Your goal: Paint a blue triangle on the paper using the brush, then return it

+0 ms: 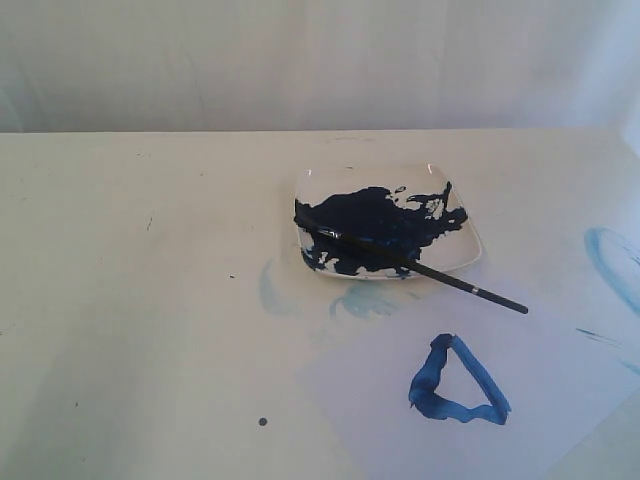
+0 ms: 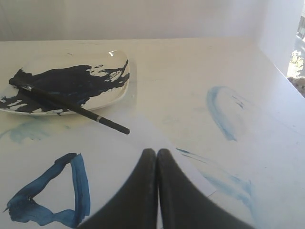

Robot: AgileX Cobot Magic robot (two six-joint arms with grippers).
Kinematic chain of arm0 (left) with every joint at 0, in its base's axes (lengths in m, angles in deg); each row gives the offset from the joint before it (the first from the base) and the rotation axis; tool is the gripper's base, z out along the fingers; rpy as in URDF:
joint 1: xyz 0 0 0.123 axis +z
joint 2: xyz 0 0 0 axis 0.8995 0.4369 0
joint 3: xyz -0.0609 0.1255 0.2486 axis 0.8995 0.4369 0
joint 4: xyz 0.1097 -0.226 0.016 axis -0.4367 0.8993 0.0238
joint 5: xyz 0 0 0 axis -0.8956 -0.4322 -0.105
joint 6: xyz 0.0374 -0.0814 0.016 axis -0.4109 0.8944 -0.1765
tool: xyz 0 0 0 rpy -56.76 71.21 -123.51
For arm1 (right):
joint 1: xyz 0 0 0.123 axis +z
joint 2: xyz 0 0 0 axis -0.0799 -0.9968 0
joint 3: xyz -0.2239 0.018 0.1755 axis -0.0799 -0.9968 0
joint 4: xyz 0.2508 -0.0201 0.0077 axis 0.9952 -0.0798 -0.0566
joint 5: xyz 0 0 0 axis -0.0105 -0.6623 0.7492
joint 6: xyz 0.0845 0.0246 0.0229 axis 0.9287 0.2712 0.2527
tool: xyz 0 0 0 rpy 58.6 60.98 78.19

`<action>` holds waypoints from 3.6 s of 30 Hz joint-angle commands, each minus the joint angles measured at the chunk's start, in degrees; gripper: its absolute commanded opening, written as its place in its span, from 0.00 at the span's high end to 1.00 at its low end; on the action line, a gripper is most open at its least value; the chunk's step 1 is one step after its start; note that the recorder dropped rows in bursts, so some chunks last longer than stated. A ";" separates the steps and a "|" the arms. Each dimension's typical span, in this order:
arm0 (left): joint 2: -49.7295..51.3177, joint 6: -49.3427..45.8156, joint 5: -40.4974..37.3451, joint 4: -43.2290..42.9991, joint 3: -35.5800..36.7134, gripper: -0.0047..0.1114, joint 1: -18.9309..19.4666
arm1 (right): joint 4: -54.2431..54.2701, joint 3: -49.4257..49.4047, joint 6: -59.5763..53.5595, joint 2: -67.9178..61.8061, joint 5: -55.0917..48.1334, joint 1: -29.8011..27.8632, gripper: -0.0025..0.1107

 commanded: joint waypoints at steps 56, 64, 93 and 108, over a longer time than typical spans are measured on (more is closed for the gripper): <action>-14.76 -89.35 -7.81 74.72 9.91 0.96 8.20 | 0.30 -0.11 -0.11 0.39 0.05 -0.39 0.98; -14.76 -89.35 -7.81 74.71 9.91 0.96 7.55 | 0.30 -0.11 -0.11 0.39 0.05 -0.39 0.98; -14.76 -83.56 -7.70 79.89 9.91 0.96 8.86 | 0.79 -0.11 -0.11 0.39 0.05 -0.39 0.98; -14.76 -83.56 -7.70 79.89 9.91 0.96 8.86 | 0.79 -0.11 -0.11 0.39 0.05 -0.39 0.98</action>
